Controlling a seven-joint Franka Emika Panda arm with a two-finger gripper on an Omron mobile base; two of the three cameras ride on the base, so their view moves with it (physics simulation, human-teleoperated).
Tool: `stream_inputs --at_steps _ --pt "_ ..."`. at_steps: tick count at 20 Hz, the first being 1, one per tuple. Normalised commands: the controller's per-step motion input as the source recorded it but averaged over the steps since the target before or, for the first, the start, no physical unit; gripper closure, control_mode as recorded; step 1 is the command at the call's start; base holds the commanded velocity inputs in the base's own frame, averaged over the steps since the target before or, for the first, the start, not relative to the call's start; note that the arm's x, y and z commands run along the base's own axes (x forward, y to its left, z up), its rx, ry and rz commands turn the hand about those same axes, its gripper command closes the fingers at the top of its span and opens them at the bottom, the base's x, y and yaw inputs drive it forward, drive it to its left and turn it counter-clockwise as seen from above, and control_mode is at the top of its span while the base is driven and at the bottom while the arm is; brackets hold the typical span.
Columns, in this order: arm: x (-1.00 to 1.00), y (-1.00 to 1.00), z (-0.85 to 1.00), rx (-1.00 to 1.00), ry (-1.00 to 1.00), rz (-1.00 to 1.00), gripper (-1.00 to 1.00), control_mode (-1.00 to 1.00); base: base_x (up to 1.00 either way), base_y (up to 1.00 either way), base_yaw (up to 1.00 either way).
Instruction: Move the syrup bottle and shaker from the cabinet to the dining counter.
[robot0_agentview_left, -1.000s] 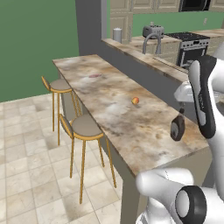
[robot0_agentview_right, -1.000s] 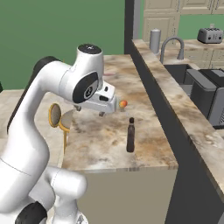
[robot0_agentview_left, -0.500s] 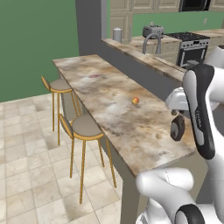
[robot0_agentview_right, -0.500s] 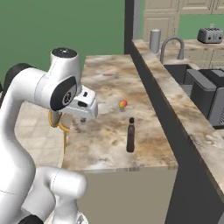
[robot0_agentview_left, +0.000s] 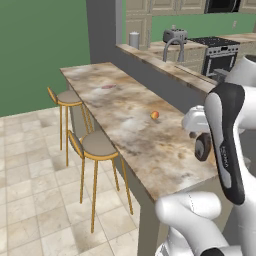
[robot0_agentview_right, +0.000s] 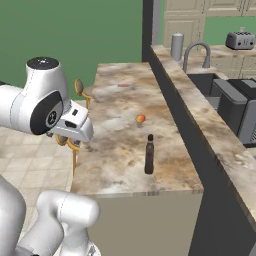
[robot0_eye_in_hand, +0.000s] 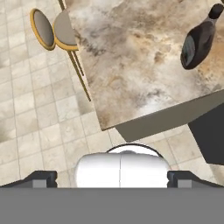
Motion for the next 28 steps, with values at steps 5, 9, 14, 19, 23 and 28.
stream_inputs --at_steps 5,9,14,19,23,28 --pt "-0.43 0.0 0.27 -0.02 0.0 -0.01 -1.0 -1.0 0.0 0.0 0.0" --pt "-0.38 0.04 0.27 -0.02 -0.01 -0.01 -1.0 -1.0 0.0 0.0 0.0" --pt "-0.37 0.0 0.26 -0.03 -0.08 0.0 -1.0 -1.0 0.0 0.0 0.0" --pt "-0.37 0.0 0.25 -0.02 -0.19 0.0 -1.0 -1.0 0.0 0.0 0.0" --pt "-0.4 0.0 0.23 0.0 -0.29 0.0 -1.0 -1.0 0.0 0.0 0.0" --pt "-0.2 0.0 0.12 0.0 -0.24 0.0 -1.0 -1.0 0.0 0.0 0.0"
